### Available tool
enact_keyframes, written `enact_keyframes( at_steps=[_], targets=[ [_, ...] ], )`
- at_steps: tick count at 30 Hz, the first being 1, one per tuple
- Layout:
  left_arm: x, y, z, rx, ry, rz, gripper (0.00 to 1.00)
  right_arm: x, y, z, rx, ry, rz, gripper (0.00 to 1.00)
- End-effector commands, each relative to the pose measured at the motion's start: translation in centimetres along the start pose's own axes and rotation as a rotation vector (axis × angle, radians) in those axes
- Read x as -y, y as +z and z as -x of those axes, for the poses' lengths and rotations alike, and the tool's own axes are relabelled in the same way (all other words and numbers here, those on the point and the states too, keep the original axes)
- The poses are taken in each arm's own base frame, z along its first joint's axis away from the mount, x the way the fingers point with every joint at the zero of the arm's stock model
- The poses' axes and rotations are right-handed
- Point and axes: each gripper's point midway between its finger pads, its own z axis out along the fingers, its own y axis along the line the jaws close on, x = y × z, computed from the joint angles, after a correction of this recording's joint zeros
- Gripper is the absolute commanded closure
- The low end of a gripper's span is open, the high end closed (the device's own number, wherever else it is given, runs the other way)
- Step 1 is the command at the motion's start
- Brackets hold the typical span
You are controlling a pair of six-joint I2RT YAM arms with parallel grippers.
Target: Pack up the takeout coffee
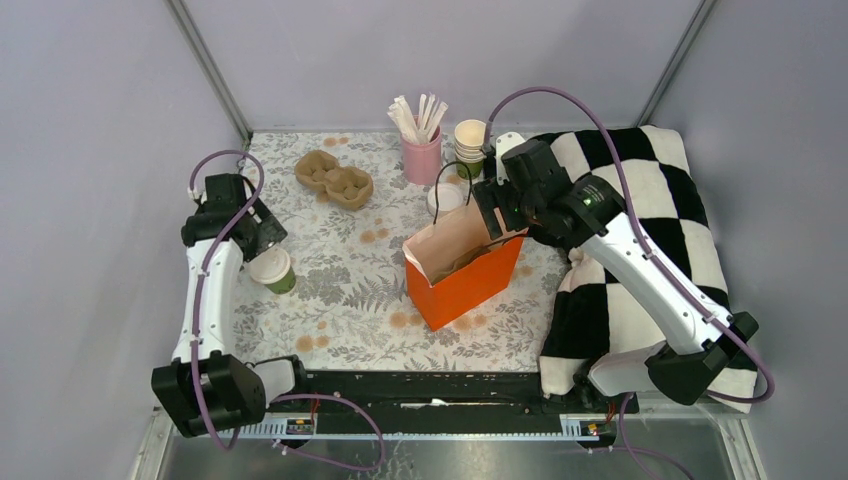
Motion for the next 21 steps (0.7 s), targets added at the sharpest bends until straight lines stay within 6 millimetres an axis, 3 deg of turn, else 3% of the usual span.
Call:
enact_keyframes(
  at_steps=[1,13,21],
  targets=[
    [1.5,0.7,0.0,-0.016,0.124,-0.089,0.06,-0.1,-0.9,0.8,0.051,0.007,0.025,0.15],
    [1.0,3.0,-1.0,-0.098,0.207,-0.034,0.06,0.0,-0.9,0.2,0.050,-0.009,0.025,0.14],
    [1.0,4.0,-1.1,-0.111,0.228,-0.021,0.15,-0.3,-0.7,0.1,0.050,-0.011,0.037,0.15]
  ],
)
